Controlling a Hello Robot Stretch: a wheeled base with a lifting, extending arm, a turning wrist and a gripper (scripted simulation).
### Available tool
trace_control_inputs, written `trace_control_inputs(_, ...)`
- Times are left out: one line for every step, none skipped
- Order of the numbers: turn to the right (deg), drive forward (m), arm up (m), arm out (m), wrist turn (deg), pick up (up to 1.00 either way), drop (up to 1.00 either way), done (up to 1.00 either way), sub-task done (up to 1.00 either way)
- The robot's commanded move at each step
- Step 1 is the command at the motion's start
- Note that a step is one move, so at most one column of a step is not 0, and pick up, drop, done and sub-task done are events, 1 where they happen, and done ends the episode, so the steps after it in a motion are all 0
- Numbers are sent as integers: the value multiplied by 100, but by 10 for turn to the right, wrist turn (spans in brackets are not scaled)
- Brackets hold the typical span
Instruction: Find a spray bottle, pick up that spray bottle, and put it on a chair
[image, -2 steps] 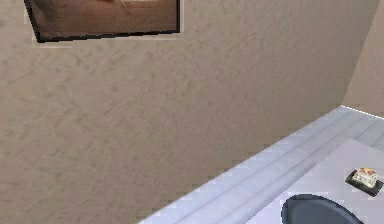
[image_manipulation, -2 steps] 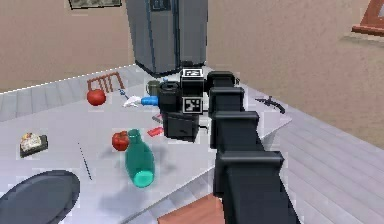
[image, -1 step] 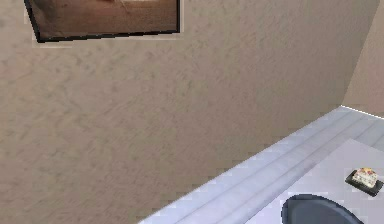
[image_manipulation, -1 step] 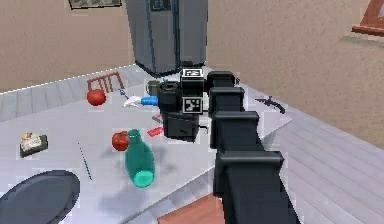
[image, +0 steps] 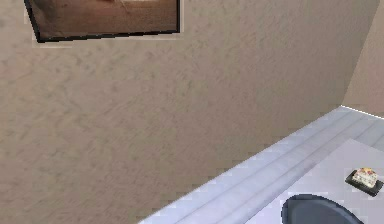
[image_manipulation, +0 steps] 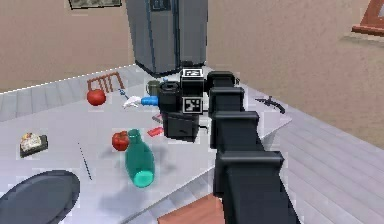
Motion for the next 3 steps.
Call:
trace_control_inputs(0,0,0,0,0,0,100,0,0)
trace_control_inputs(0,0,0,-10,0,0,0,0,0)
trace_control_inputs(450,0,0,0,0,0,0,0,0)
